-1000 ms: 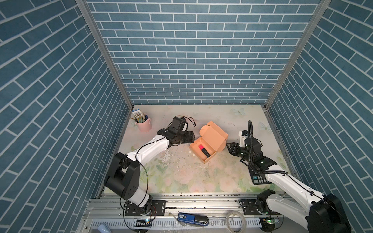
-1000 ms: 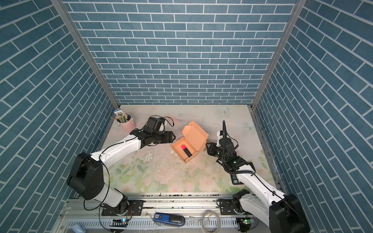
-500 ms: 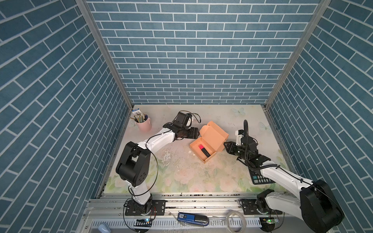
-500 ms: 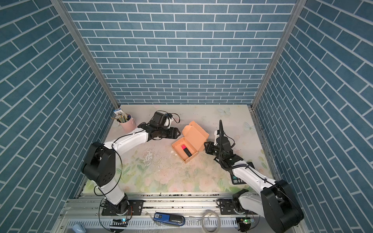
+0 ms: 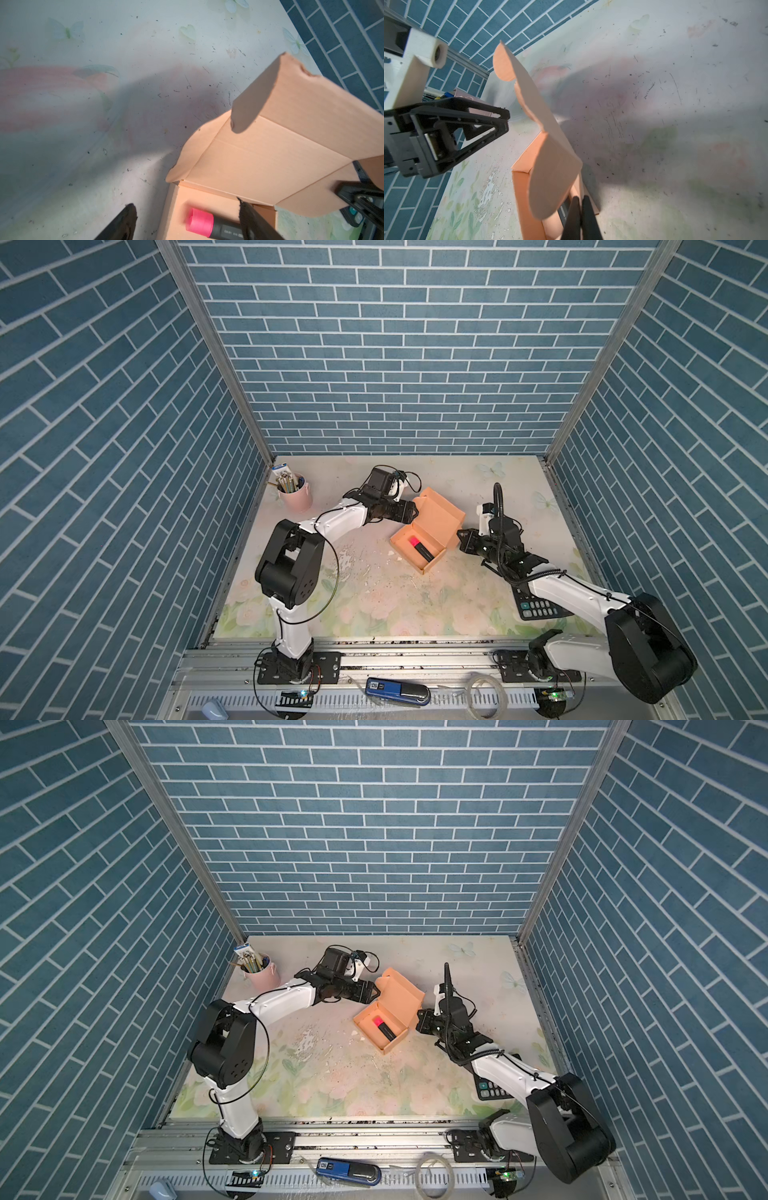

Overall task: Assemble paper box
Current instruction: Rotate the paper box at the center of the table.

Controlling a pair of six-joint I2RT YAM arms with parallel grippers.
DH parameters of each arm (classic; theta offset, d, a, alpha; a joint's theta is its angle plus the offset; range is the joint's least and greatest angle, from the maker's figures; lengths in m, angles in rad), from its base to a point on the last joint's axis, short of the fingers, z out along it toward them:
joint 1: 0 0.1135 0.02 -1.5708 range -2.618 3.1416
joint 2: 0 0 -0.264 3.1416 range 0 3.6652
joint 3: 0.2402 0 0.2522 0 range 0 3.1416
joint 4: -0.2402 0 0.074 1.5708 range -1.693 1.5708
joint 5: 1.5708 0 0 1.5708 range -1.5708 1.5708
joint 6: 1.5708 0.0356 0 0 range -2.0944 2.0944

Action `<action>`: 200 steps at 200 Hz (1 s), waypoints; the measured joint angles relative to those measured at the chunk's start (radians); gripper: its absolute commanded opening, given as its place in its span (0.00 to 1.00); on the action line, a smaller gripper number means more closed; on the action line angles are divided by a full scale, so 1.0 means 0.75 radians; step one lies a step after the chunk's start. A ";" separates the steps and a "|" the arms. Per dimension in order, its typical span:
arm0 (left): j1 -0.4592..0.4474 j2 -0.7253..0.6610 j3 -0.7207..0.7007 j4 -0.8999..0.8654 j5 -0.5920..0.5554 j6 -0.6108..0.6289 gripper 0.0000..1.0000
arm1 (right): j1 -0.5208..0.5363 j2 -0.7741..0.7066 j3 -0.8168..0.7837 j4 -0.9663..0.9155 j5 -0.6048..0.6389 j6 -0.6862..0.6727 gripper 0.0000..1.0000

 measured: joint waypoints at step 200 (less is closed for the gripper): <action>0.127 0.283 0.251 0.117 0.446 0.260 0.75 | 0.000 0.048 0.076 -0.001 -0.144 -0.152 0.00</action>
